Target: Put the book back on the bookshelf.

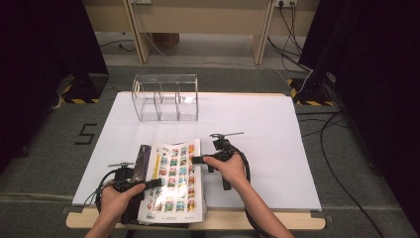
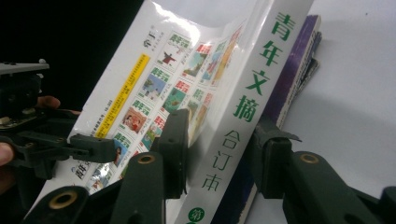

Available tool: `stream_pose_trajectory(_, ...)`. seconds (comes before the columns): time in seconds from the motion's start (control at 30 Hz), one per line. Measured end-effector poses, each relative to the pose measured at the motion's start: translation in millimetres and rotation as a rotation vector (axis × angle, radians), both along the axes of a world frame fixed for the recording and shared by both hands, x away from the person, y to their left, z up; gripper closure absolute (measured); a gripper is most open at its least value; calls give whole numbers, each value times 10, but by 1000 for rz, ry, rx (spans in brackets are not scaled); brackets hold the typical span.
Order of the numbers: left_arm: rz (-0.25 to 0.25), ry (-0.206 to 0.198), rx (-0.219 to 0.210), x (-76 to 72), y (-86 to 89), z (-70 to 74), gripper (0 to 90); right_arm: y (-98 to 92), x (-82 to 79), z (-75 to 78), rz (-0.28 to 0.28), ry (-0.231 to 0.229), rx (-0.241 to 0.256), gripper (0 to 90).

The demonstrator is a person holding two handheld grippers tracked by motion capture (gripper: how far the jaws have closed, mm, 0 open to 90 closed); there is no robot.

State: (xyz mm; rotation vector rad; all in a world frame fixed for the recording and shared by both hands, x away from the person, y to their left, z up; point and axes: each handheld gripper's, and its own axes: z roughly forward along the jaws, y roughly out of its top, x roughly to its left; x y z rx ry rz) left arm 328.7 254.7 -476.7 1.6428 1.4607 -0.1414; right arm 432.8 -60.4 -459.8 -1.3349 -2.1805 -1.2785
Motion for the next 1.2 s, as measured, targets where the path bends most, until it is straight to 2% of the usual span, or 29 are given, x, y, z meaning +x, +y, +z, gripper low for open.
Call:
stream_pose_trajectory(0.1, -2, -2, 1, 2, -3, 1, 684, 15, 7, -43, 16, 12, -10, 598)
stream_pose_trajectory(0.13, -7, -1, 5, 6, -4, 6, 684, 75, 6, -108, 56, 36, -10, 576)
stream_pose_trajectory(0.2, -7, -2, 1, 6, -2, 2, 685, 131, 3, -158, 79, 46, 1, 606)
stream_pose_trajectory(0.33, -11, -6, 5, 4, 1, 5, 683, 145, 26, -154, 77, 78, 28, 649)
stream_pose_trajectory(0.4, -20, -13, 13, 6, -2, 14, 681, 152, 18, -130, 79, 72, 25, 655)
stream_pose_trajectory(0.47, -24, -16, 8, 10, -5, 15, 682, 146, 10, -90, 75, 84, 17, 659)
stream_pose_trajectory(0.57, -26, -17, 5, 18, -12, 7, 685, 126, 18, -99, 75, 83, 18, 653)
stream_pose_trajectory(0.63, -26, -13, 3, 21, -11, 6, 685, 102, 22, -114, 58, 86, 11, 632)
stream_pose_trajectory(0.67, -26, -15, 0, 19, -9, 2, 686, 38, 56, -113, 11, 85, 15, 629)
stream_pose_trajectory(0.7, -26, -15, 0, 19, -9, 2, 686, 38, 56, -113, 11, 85, 15, 629)
stream_pose_trajectory(0.77, -26, -12, 9, 25, -18, 13, 686, -39, 129, -114, -17, 102, 40, 641)
stream_pose_trajectory(1.03, -31, -10, 21, 32, -25, 25, 685, -5, 281, -129, -54, 110, 12, 624)
stream_pose_trajectory(1.13, -34, -6, 21, 37, -20, 26, 683, -8, 346, -127, -56, 150, 43, 671)
stream_pose_trajectory(1.2, -30, -6, 24, 31, -21, 34, 678, -9, 350, -106, -50, 149, 54, 681)
